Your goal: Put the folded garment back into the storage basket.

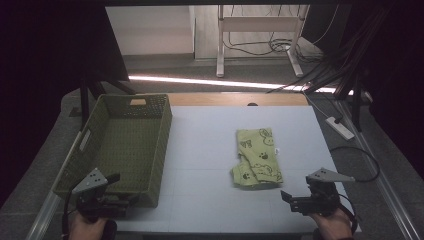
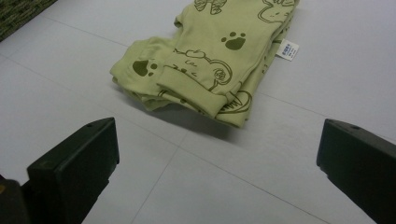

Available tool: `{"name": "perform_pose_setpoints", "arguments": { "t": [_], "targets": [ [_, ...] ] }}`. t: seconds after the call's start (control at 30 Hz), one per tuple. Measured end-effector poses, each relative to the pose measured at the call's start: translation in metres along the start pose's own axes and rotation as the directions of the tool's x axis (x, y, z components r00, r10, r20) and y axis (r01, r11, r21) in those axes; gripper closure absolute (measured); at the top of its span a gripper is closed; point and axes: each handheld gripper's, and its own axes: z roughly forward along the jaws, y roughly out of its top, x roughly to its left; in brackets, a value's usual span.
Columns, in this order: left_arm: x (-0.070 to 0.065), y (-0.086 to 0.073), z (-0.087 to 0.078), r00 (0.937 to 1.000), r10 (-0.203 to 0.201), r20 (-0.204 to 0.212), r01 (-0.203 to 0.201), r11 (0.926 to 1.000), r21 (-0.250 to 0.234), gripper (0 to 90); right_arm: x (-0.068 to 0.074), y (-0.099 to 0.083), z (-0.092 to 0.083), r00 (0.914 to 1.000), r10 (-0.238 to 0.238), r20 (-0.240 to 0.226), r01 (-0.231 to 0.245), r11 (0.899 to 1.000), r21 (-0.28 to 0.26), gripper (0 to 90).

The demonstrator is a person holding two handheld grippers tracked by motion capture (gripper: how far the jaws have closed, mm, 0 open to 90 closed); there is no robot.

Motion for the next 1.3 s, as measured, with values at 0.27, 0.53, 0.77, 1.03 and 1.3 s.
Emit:
{"name": "perform_pose_setpoints", "arguments": {
  "t": [0.27,0.53,0.77,1.03,1.3],
  "targets": [
    [0.0008,-0.0004,-0.0004,0.9999,-0.010,0.002,0.010,0.9999,0.003,0.0,0.0025,0.0000,0.0013,0.9998,-0.019,0.003,0.019,1.000,0.006,0.0],
    [0.0012,-0.0004,-0.0001,0.9999,-0.013,0.006,0.013,0.9999,0.004,0.0,0.0037,-0.0005,0.0014,0.9995,-0.029,0.009,0.029,1.000,0.000,0.0],
    [0.0017,-0.0006,-0.0001,0.9998,-0.017,0.009,0.017,0.9999,0.003,0.0,0.0052,-0.0006,0.0018,0.9990,-0.042,0.013,0.042,0.999,0.002,0.0],
    [0.0010,0.0002,-0.0012,0.9998,-0.014,0.013,0.014,0.9999,0.000,0.0,0.0060,-0.0006,0.0012,0.9986,-0.051,0.013,0.051,0.999,-0.006,0.0],
    [-0.0023,0.0033,-0.0039,1.0000,0.003,-0.002,-0.003,0.9999,-0.014,0.0,0.0060,0.0015,-0.0005,0.9986,-0.052,-0.002,0.052,0.998,-0.023,0.0]
  ]
}}
